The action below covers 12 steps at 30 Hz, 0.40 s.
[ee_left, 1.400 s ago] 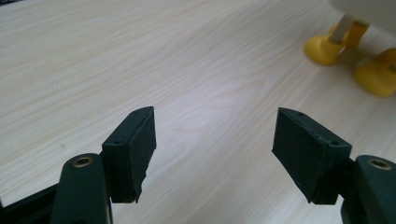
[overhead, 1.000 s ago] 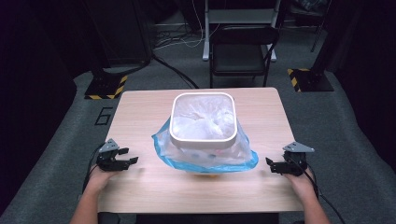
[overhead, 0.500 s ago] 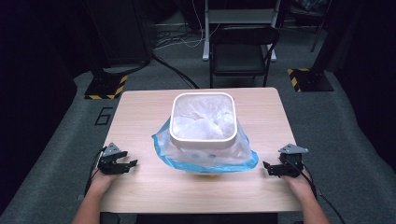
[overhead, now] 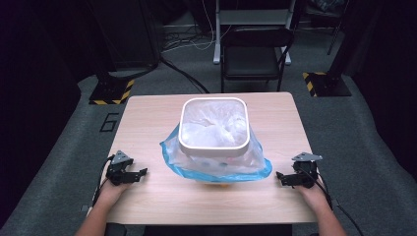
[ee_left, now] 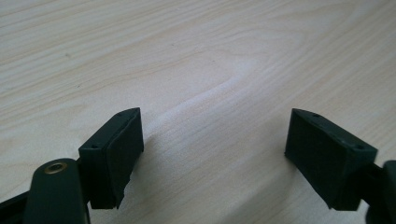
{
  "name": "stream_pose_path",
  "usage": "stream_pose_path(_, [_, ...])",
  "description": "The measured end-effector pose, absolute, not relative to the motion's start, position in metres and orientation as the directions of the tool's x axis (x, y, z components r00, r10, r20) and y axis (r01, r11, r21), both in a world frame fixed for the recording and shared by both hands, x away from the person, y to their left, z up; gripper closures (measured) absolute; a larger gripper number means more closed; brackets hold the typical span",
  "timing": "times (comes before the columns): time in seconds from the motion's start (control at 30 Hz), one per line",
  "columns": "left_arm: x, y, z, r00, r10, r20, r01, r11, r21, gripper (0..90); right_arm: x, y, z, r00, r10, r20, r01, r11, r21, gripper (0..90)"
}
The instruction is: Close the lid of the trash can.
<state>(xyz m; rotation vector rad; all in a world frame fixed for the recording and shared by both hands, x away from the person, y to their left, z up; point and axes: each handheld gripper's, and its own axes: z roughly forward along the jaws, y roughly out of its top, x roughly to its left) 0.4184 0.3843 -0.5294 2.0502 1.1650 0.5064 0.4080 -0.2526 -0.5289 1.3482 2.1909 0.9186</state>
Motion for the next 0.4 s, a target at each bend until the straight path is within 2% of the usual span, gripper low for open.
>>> stream_pose_path(0.2, [0.4152, 0.3758, -0.5296, 0.442, 0.897, -0.006, 0.604, -0.293, 0.741, 15.2, 0.4058, -0.2509, -0.529, -0.423, 0.906, 0.004, 0.636, 0.294, 0.713, 0.0])
stream_pose_path(0.4, [0.4141, 0.375, -0.5295, 0.428, 0.904, -0.005, 0.609, -0.284, 0.74, 15.2, 0.4055, -0.2507, -0.529, -0.418, 0.908, 0.003, 0.637, 0.291, 0.714, 0.0])
